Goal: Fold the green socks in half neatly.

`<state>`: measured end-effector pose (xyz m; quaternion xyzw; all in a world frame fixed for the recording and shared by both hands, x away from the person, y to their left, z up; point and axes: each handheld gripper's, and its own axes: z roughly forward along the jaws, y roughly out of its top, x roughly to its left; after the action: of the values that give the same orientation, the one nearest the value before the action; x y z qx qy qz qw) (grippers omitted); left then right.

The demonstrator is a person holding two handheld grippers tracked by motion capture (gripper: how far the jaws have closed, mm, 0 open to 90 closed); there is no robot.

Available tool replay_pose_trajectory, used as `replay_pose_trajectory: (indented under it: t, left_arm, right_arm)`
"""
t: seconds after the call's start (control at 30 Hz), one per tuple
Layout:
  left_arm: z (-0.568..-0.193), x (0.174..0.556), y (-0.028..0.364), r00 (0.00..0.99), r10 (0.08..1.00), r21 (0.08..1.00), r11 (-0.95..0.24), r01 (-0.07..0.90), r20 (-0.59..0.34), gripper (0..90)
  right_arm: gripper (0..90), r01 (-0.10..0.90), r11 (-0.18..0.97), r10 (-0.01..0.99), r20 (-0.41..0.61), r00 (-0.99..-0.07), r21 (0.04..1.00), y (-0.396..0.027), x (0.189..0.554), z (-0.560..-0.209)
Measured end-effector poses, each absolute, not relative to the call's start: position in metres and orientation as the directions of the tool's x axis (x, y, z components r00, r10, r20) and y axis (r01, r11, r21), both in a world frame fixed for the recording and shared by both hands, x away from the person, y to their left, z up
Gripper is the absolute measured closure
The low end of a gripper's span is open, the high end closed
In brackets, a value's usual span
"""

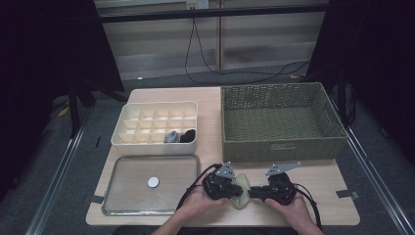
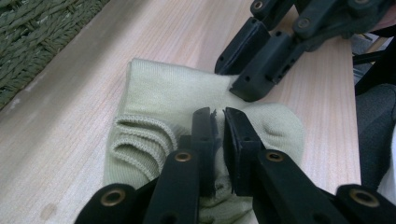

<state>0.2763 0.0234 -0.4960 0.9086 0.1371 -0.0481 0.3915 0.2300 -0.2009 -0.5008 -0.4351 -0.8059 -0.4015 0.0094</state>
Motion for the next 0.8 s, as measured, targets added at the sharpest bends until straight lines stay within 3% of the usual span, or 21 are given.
replay_pose_trajectory:
  t: [0.8]
  left_arm:
    - [-0.491, 0.275, 0.027, 0.955, 0.232, 0.727, -0.621, 0.291, -0.184, 82.5]
  right_arm:
    - [86.3, 0.677, 0.235, 0.659, 0.398, -0.638, 0.697, -0.205, 0.230, -0.484]
